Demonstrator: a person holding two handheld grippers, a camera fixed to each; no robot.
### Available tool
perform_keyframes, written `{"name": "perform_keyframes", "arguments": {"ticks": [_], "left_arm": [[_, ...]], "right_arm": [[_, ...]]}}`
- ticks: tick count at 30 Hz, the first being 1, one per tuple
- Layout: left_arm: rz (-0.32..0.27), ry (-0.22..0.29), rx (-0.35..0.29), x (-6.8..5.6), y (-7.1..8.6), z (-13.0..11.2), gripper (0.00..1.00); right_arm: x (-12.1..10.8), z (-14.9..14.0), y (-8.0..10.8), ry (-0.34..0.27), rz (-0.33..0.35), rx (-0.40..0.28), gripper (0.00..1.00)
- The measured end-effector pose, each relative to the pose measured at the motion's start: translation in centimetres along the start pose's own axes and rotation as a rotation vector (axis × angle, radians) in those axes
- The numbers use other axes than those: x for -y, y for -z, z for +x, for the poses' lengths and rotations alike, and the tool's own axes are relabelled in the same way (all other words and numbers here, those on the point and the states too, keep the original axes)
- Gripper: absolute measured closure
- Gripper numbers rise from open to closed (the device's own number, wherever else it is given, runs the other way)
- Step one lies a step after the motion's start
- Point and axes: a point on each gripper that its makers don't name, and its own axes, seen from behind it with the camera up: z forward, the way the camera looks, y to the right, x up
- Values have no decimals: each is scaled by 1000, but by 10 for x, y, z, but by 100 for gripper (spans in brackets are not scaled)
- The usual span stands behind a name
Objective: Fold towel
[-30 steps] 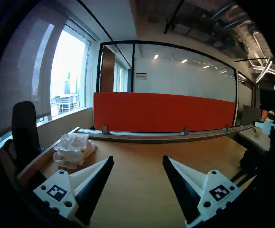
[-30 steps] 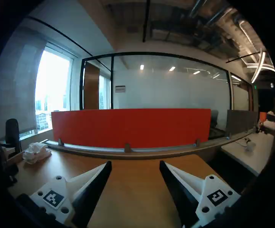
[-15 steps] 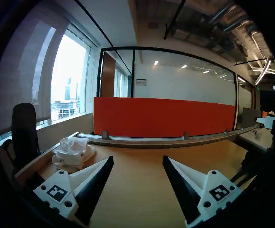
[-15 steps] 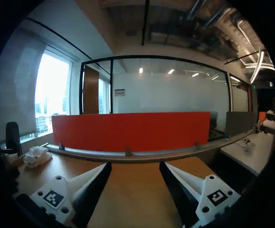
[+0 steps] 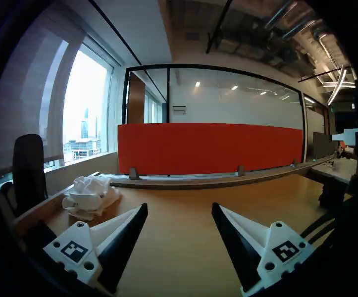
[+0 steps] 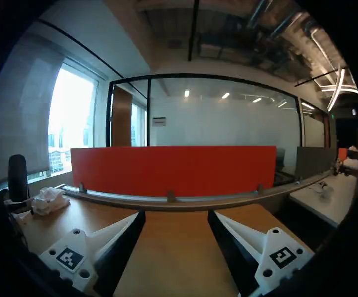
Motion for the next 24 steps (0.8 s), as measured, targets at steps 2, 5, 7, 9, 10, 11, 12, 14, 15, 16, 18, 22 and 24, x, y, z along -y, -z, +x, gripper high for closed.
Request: {"name": "perform_keyframes", "arguments": {"ticks": [2, 5, 7, 9, 10, 11, 12, 14, 15, 16, 18, 22, 24], "left_arm": [[4, 1, -3, 1, 1, -7, 4], [9, 2, -14, 2, 3, -15, 4], [10, -1, -21, 4, 4, -19, 4], [11, -6, -27, 6, 4, -24, 4], [11, -9, -30, 7, 4, -25, 4], [12, -13, -33, 9, 4, -27, 4], [12, -14, -37, 9, 4, -28, 4], [9, -15, -46, 11, 4, -30, 4], [8, -15, -50, 11, 3, -32, 4], [6, -15, -52, 12, 3, -33, 4], [2, -16, -57, 13, 1, -37, 4], [2, -23, -65, 16, -2, -46, 4], [3, -27, -66, 17, -4, -51, 4]], "right_arm": [[1, -4, -1, 12, 0, 1, 3], [6, -10, -2, 27, 4, 2, 3], [9, -12, -2, 32, 8, 3, 3], [13, -14, -1, 34, 10, 3, 3], [14, -15, -2, 33, 10, 4, 3], [15, -15, -2, 32, 10, 4, 3], [16, -16, -2, 31, 10, 3, 3], [18, -19, -2, 29, 11, 1, 3], [18, -21, -2, 30, 10, 0, 3], [19, -22, -3, 31, 9, 1, 3], [19, -25, -3, 34, 7, 1, 3], [18, -30, -4, 37, -1, -1, 3], [17, -33, -5, 36, -4, -2, 3]]}}
